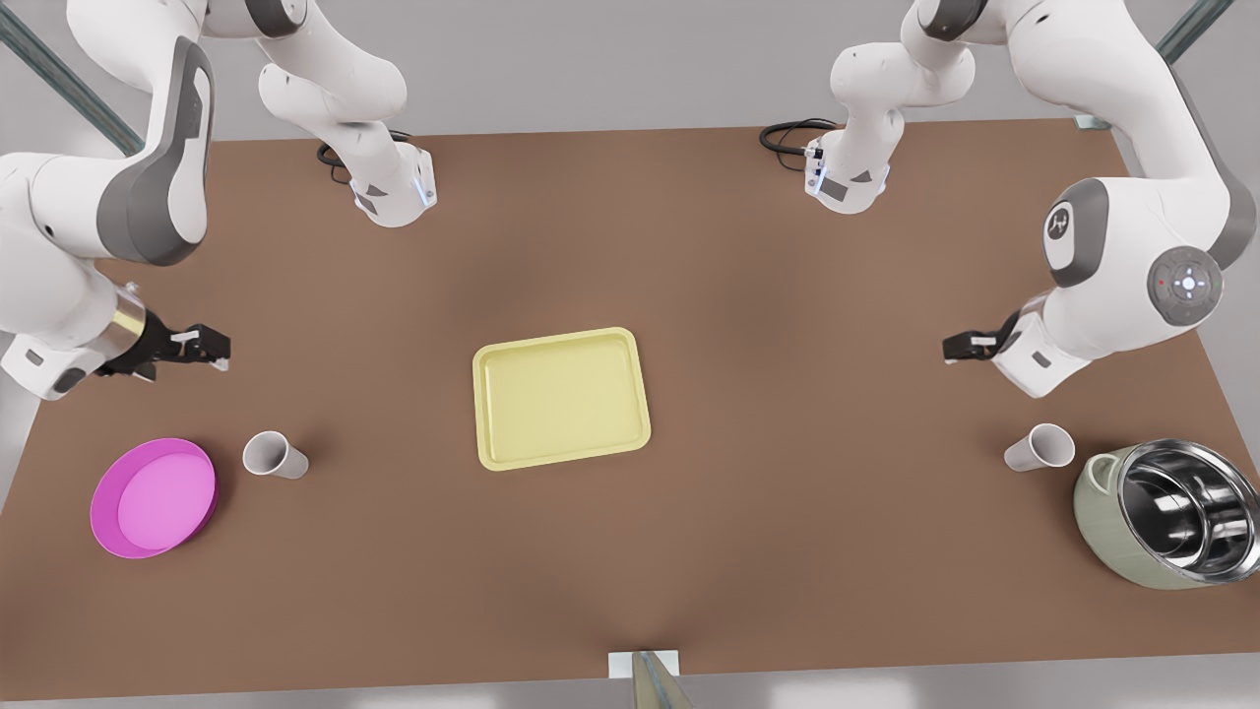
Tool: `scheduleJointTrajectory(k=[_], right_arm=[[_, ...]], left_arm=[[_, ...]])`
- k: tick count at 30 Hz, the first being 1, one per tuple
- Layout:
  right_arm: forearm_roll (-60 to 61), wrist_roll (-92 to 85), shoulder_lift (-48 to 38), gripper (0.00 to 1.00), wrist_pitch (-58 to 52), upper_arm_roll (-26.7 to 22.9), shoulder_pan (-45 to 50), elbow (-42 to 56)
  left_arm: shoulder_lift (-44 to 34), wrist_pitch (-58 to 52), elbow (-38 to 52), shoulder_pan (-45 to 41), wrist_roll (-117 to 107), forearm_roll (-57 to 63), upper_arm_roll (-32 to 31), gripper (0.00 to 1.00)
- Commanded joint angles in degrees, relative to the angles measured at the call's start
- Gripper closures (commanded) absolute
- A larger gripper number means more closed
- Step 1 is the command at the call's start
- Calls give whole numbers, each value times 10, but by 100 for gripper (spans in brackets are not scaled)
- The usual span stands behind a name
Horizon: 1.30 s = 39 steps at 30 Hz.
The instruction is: Use both arms to respectively pick up the white IKEA cups from the middle-left and middle-right positions, then place the white IKEA cups onto the middle-middle tray, ensuring that the cups remain upright and do not tip over
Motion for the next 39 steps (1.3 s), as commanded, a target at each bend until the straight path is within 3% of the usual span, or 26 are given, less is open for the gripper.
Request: scheduleJointTrajectory(k=[1,4,6,8,12,17,29,30,31,32,33,39], right_arm=[[0,-77,1,0,24,0,-1,0],[-7,-89,41,0,33,1,-7,1],[0,-101,111,0,49,1,-19,43],[5,-100,182,0,95,1,-38,80],[31,-97,241,0,155,1,-61,78],[43,-90,288,0,203,1,-74,53],[37,-98,284,0,229,0,-95,-25],[37,-100,287,0,235,0,-102,-25],[37,-100,288,0,236,0,-104,-27],[37,-100,291,0,243,0,-112,-33],[37,-99,292,0,246,0,-113,-40],[38,-99,309,0,259,1,-111,-50]], left_arm=[[-1,36,-1,0,-8,-2,0,0],[34,58,-1,15,-8,-2,26,0],[113,171,0,80,6,0,39,0],[143,257,-15,114,11,2,41,0],[201,334,-14,192,68,-2,56,0],[199,404,-93,205,-9,-2,65,0],[238,439,-101,201,-38,-14,65,0],[239,437,-101,200,-38,-14,65,2],[239,438,-106,200,-40,-14,65,17],[238,437,-109,197,-74,-14,65,45],[238,437,-111,197,-73,-14,65,57],[236,437,-122,193,-66,-72,61,73]])
